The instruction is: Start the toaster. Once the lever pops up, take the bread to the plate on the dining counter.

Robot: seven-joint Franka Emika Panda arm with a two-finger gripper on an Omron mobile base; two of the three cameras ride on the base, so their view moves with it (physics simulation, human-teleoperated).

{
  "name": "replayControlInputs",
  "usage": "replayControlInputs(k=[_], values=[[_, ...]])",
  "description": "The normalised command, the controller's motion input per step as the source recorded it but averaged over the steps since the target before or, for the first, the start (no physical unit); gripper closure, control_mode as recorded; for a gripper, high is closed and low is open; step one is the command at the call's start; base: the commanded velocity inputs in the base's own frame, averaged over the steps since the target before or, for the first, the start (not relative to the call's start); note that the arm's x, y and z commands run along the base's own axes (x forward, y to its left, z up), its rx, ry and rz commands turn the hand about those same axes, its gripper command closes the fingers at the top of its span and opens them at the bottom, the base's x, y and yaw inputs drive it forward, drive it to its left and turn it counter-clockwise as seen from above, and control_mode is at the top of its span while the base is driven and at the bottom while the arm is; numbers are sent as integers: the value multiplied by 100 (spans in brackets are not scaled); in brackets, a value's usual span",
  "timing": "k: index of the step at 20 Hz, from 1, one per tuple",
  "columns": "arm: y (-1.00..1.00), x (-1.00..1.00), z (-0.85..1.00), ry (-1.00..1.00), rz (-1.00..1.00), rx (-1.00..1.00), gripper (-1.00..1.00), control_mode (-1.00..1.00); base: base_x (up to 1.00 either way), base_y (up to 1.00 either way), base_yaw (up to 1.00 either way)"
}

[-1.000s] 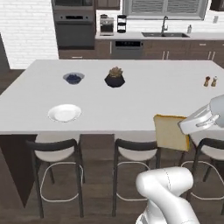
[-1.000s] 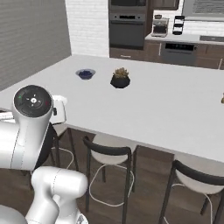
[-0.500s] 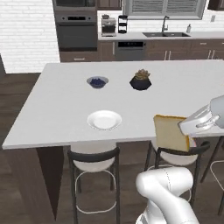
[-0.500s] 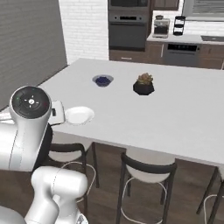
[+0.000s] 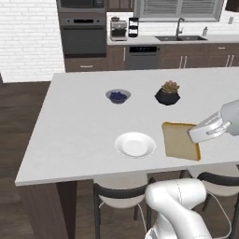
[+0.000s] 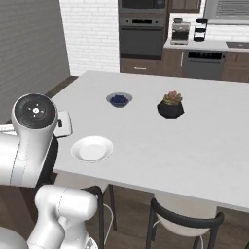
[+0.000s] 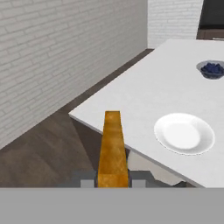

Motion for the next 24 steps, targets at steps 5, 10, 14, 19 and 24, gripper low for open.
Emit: replayControlInputs(k=[5, 10, 14, 19, 24], values=[[0, 0, 0, 0, 0, 0, 100, 100, 34, 9, -4], [0, 0, 0, 0, 0, 0, 100, 100, 0, 6, 0], [0, 0, 0, 0, 0, 0, 100, 100, 0, 0, 0], [-28, 47, -15, -1, 0, 22, 100, -100, 0, 0, 0], [-12, 64, -19, -7, 0, 26, 100, -100, 0, 0, 0]])
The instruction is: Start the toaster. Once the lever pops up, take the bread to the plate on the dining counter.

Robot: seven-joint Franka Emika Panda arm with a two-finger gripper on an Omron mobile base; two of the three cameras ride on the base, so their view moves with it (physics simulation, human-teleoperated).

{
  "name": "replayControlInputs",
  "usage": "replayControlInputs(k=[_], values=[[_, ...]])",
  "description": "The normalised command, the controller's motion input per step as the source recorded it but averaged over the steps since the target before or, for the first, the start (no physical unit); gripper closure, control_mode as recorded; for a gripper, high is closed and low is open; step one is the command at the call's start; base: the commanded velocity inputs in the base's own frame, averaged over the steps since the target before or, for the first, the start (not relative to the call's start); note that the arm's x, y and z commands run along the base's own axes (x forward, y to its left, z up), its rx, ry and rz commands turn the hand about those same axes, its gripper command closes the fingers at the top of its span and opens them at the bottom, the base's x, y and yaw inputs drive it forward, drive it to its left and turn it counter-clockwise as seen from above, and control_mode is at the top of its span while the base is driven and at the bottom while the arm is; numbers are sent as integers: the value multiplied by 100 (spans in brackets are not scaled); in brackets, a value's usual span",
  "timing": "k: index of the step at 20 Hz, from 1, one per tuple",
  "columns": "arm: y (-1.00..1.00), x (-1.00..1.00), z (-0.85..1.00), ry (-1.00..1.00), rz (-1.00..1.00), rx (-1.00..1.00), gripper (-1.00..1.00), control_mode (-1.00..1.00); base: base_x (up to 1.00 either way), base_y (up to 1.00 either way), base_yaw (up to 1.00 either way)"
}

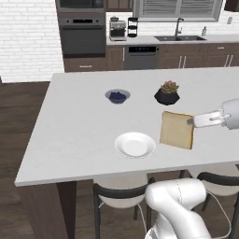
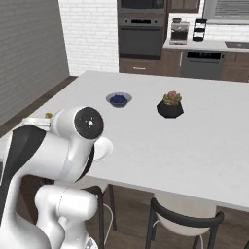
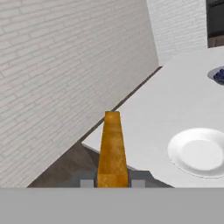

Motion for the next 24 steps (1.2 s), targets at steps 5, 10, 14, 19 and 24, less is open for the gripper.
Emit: replayControlInputs(k=[5, 10, 14, 19, 24], values=[[31, 85, -46, 4, -3, 7, 100, -100, 0, 0, 0], [2, 67, -28, 3, -5, 8, 100, -100, 0, 0, 0], [9, 16, -39, 6, -1, 7, 100, -100, 0, 0, 0], [34, 18, -45, 7, 0, 0, 100, -100, 0, 0, 0], [41, 58, -25, 6, 0, -7, 100, -100, 0, 0, 0]])
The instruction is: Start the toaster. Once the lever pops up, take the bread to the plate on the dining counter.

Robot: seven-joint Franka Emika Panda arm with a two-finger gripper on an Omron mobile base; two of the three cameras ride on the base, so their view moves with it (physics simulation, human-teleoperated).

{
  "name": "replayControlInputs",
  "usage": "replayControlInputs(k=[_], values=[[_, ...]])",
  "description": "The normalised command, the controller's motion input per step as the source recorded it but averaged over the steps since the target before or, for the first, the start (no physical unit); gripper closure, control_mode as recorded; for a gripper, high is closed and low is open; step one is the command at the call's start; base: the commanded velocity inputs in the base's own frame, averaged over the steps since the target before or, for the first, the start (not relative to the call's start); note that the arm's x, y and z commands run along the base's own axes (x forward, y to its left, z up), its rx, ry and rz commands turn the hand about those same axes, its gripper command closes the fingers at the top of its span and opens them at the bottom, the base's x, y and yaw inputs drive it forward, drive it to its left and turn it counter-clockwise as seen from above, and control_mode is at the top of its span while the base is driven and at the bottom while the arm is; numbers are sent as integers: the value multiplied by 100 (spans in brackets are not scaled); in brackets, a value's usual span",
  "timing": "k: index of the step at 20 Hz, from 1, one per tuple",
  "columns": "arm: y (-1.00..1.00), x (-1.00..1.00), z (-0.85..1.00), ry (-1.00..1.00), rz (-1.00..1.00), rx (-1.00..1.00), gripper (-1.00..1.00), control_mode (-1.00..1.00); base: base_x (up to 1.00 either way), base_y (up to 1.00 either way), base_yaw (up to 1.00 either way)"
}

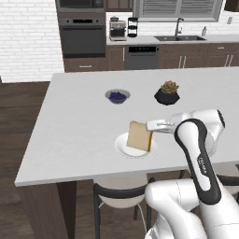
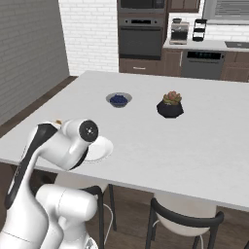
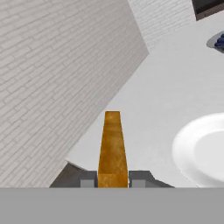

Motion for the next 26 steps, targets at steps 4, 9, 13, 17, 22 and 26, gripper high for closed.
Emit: replayControlInputs(k=[4, 9, 13, 17, 22, 26], values=[[7, 42, -7, -1, 0, -1, 100, -100, 0, 0, 0], [-5, 21, -30, 0, 0, 0, 100, -100, 0, 0, 0], [-19, 34, -28, 1, 0, -1, 100, -100, 0, 0, 0], [-38, 39, -23, 2, 1, -4, 100, -100, 0, 0, 0], [-16, 56, -33, 4, 0, -6, 100, -100, 0, 0, 0], [-4, 40, -38, 5, 0, -9, 100, -100, 0, 0, 0]])
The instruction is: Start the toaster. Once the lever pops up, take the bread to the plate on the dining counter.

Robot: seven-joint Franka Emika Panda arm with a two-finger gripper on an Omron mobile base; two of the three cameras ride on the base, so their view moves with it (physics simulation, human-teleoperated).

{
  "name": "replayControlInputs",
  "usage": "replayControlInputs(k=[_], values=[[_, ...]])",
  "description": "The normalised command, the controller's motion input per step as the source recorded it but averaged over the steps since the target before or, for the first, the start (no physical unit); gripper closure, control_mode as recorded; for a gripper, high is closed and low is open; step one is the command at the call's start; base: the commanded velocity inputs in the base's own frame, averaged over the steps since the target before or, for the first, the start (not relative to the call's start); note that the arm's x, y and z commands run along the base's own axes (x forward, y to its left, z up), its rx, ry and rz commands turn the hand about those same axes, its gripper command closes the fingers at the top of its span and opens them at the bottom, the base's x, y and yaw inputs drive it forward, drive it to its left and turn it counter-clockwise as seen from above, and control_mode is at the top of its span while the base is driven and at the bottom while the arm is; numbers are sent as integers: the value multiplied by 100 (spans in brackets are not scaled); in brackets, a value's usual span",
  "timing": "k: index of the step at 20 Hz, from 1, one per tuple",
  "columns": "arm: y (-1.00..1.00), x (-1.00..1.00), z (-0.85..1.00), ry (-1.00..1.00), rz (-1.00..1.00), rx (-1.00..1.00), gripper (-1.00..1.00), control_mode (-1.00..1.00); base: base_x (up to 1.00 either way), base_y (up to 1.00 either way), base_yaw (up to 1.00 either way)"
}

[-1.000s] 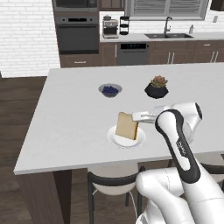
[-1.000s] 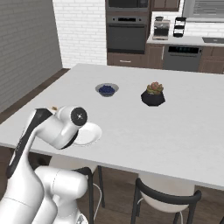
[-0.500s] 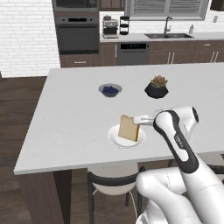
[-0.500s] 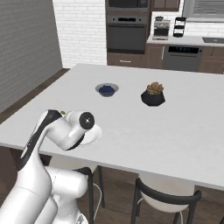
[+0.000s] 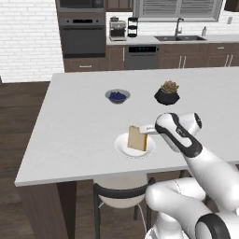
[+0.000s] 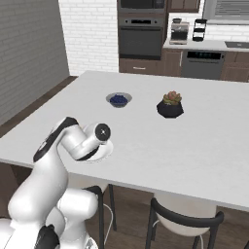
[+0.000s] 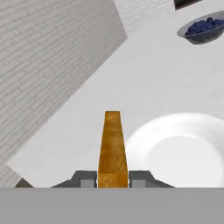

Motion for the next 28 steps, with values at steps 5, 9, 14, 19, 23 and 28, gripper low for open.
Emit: replayControlInputs(k=[5, 9, 14, 19, 23, 28], values=[[7, 0, -39, 0, 2, -7, 100, -100, 0, 0, 0], [0, 0, -23, 0, 2, -1, 100, -100, 0, 0, 0], [0, 12, -5, -6, 2, 0, 100, -100, 0, 0, 0], [0, 40, 0, -4, 2, 0, 100, -100, 0, 0, 0], [0, 31, -2, 0, 0, 0, 100, -100, 0, 0, 0], [0, 0, -2, 0, 3, 0, 100, -100, 0, 0, 0]])
